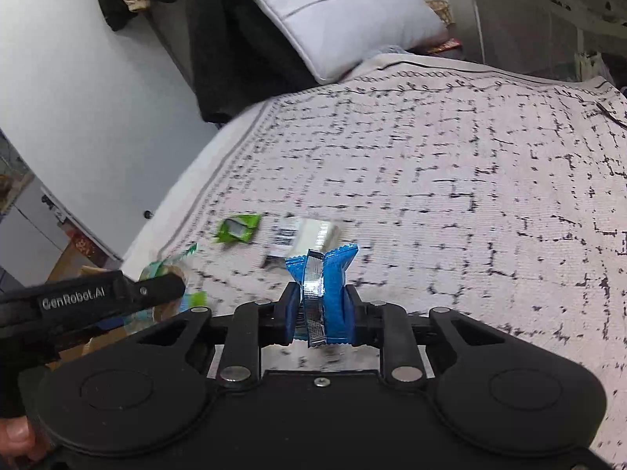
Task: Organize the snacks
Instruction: 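Carry the cake pack and blue pack over the box and open both tools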
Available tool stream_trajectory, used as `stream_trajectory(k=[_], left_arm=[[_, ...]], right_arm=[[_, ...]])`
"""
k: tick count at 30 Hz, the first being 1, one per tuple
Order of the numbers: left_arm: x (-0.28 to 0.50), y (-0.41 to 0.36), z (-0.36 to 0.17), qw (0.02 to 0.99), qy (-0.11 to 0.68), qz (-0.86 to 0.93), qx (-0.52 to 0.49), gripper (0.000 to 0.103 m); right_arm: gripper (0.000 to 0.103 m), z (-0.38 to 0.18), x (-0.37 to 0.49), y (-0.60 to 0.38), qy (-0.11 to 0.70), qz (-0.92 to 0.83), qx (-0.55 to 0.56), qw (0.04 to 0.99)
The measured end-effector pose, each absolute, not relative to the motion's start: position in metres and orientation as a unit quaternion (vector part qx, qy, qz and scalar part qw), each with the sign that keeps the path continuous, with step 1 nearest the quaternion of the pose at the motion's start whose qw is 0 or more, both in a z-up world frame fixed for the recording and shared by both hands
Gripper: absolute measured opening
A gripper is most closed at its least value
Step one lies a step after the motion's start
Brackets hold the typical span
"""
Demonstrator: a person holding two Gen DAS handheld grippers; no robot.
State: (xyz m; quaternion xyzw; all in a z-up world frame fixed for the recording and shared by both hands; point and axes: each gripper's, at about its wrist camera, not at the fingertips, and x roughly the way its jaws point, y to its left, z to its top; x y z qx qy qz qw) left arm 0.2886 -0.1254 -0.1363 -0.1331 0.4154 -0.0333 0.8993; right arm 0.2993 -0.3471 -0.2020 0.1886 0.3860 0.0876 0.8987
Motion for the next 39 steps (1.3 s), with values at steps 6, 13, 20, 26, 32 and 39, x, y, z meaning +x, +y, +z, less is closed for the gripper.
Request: stream_trajectory(k=[6, 13, 20, 26, 32, 39], left_arm=[[0.28, -0.106, -0.111, 0.906, 0.393, -0.038, -0.151, 0.047], [0.268, -0.081, -0.091, 0.913, 0.371, -0.036, -0.166, 0.047], [0.252, -0.047, -0.082, 0.914, 0.361, -0.014, -0.187, 0.047], [0.236, -0.017, -0.073, 0.916, 0.345, 0.007, -0.204, 0.047], [0.236, 0.005, -0.07, 0.912, 0.337, 0.028, -0.231, 0.047], [0.236, 0.028, -0.07, 0.908, 0.331, 0.046, -0.251, 0.047]], right_arm=[[0.023, -0.177, 0.29, -0.326, 0.373, 0.104, 0.18, 0.904], [0.023, -0.149, 0.286, -0.303, 0.357, 0.126, 0.169, 0.91], [0.023, -0.132, 0.283, -0.271, 0.347, 0.152, 0.16, 0.911], [0.023, -0.125, 0.282, -0.239, 0.347, 0.174, 0.151, 0.909], [0.023, -0.119, 0.281, -0.211, 0.349, 0.185, 0.135, 0.909], [0.023, -0.116, 0.284, -0.185, 0.35, 0.192, 0.121, 0.909]])
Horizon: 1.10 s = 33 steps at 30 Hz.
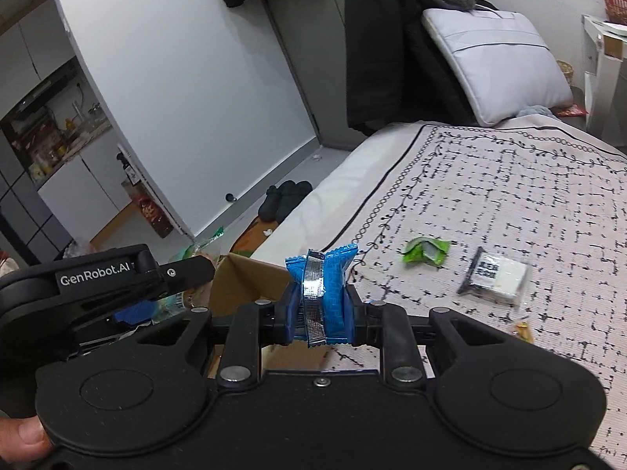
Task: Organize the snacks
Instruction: 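Carry the cake pack and blue pack over the box and open both tools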
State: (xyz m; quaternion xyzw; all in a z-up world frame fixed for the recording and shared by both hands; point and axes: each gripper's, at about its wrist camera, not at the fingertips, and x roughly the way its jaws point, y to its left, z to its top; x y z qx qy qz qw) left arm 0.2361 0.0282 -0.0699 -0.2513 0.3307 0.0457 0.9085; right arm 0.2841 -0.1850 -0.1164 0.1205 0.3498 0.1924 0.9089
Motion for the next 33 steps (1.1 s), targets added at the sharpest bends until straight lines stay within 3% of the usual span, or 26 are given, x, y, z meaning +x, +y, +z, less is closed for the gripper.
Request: stream_trajectory(k=[24, 29, 33], left_arm=[[0.244, 0.105, -0.102, 0.865, 0.368, 0.097, -0.328, 0.047], [0.248, 0.105, -0.107, 0.858, 0.384, 0.098, -0.326, 0.053], [0.249, 0.104, -0.109, 0.856, 0.393, 0.116, -0.314, 0.067]], right_arm=[[0.023, -0.144, 0.317, -0.1, 0.38, 0.215, 0.123, 0.891], [0.023, -0.146, 0.325, -0.096, 0.383, 0.215, 0.13, 0.889], [0.027, -0.149, 0.333, -0.093, 0.394, 0.217, 0.139, 0.882]])
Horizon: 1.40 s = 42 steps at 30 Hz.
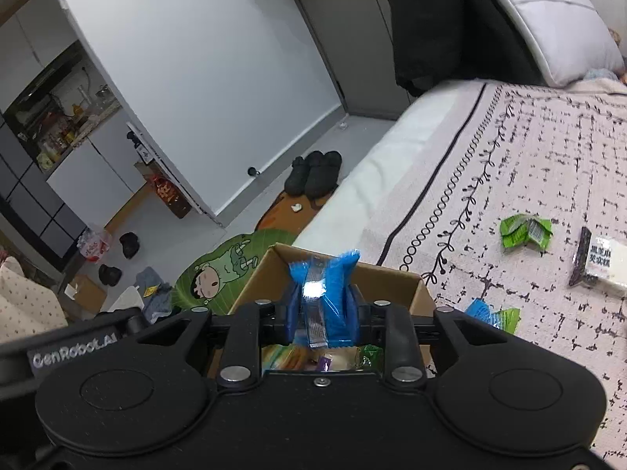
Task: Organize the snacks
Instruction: 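Carry the cake pack and blue pack over the box and open both tools, then grasp the blue-green wrapper with the left tool while the right tool grasps the yellow stick snack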
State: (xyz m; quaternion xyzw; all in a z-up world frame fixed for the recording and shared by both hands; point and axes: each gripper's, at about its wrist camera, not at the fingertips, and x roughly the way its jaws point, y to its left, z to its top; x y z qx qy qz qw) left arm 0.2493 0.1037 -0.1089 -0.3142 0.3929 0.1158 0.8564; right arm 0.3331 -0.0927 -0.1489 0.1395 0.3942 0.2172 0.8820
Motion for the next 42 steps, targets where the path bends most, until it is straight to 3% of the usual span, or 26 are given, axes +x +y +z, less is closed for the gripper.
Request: stream_trajectory(k=[5, 24, 31, 42], left_arm=[[0.252, 0.102, -0.111, 0.854, 0.398, 0.12, -0.313, 0.072], [0.261, 0.05, -0.1, 0.878, 0.403, 0.084, -0.246, 0.083], [0.267, 0.017, -0.101, 0.883, 0.412, 0.057, -0.216, 0.087], [0.274, -0.028, -0.107, 0.892, 0.414, 0.03, -0.182, 0.088]], right_arm=[[0.04, -0.152, 0.331, -0.101, 0.4, 0.217, 0.143, 0.879], [0.06, -0.151, 0.312, -0.193, 0.394, 0.152, 0.133, 0.897], [0.077, -0.153, 0.307, -0.224, 0.389, 0.128, 0.12, 0.904], [0.077, -0.17, 0.302, -0.271, 0.4, 0.106, 0.128, 0.901]])
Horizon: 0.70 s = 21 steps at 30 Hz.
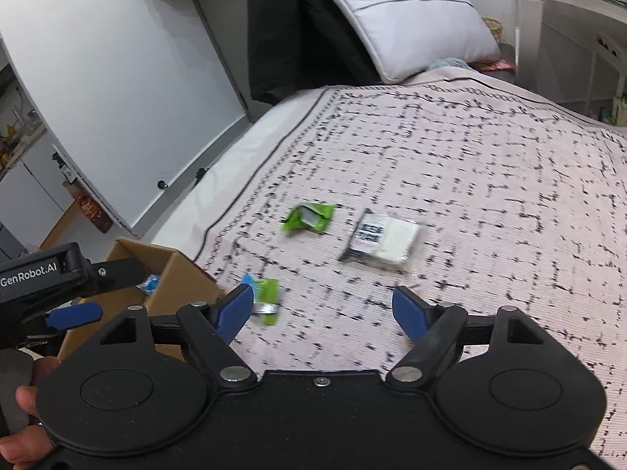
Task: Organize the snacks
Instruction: 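Grasp the blue-green wrapper with the left tool while the right tool grasps the yellow stick snack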
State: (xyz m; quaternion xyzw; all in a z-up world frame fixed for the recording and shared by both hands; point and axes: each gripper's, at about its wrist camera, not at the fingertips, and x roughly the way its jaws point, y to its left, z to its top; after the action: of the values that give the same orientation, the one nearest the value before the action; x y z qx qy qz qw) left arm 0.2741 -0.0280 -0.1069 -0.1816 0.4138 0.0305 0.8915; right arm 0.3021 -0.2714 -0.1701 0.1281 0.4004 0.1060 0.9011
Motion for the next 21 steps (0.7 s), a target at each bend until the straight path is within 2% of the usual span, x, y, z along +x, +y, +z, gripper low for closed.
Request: stream_trajectory(k=[12, 21], left_arm=[[0.284, -0.074, -0.124, 0.903, 0.4, -0.01, -0.156, 0.088], [0.3, -0.097, -0.15, 0.909, 0.395, -0.006, -0.134, 0.085]], right_arm=[[0.076, -0.215, 0.309, -0.307, 0.415, 0.087, 0.157, 0.892], [0.058, -0.242, 0.323, -0.307, 0.44, 0.086, 0.159, 0.879]])
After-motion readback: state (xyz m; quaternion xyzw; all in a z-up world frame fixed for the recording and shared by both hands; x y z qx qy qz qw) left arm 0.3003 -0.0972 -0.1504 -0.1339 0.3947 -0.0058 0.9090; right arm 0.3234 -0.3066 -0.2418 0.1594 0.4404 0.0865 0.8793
